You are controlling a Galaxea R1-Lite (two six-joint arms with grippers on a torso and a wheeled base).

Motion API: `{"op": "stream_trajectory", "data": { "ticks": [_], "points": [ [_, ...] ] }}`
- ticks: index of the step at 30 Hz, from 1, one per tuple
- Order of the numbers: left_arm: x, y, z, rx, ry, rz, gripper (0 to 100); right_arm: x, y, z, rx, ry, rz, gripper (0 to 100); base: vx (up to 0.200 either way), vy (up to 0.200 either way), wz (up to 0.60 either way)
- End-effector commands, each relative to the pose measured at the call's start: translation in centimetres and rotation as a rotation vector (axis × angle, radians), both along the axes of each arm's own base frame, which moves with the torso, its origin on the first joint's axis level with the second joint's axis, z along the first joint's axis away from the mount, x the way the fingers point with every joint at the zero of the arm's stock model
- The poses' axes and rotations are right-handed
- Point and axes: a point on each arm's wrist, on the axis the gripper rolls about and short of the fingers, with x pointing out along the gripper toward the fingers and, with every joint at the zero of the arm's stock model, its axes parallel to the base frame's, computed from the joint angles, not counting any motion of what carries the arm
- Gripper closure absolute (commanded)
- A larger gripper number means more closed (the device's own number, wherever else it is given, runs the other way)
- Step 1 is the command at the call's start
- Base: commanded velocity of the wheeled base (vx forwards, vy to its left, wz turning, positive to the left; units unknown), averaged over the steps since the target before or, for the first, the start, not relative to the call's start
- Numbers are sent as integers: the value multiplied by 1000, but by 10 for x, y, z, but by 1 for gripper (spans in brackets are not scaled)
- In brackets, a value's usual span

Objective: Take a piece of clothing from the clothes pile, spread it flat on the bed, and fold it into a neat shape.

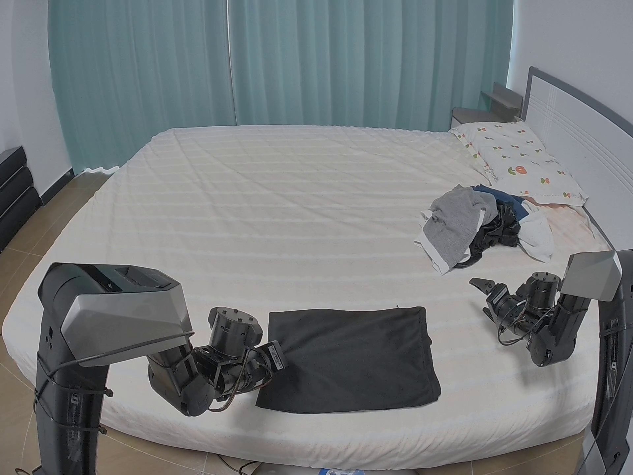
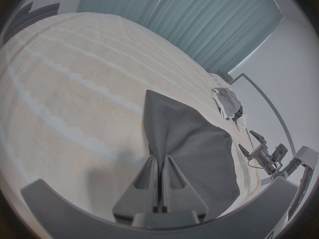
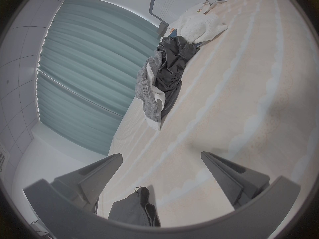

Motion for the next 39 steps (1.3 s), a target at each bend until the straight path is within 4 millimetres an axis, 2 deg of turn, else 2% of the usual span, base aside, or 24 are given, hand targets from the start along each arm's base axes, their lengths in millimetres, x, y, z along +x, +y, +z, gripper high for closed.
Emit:
{"op": "stream_trajectory", "data": {
  "ticks": [1, 39],
  "points": [
    [-1, 1, 2, -1, -3, 3, 100, 0, 0, 0, 0, -1, 0, 0, 0, 200, 0],
    [-2, 28, 3, 10, 23, 73, 100, 0, 0, 0, -1, 0, 1, 0, 0, 200, 0]
  ]
}}
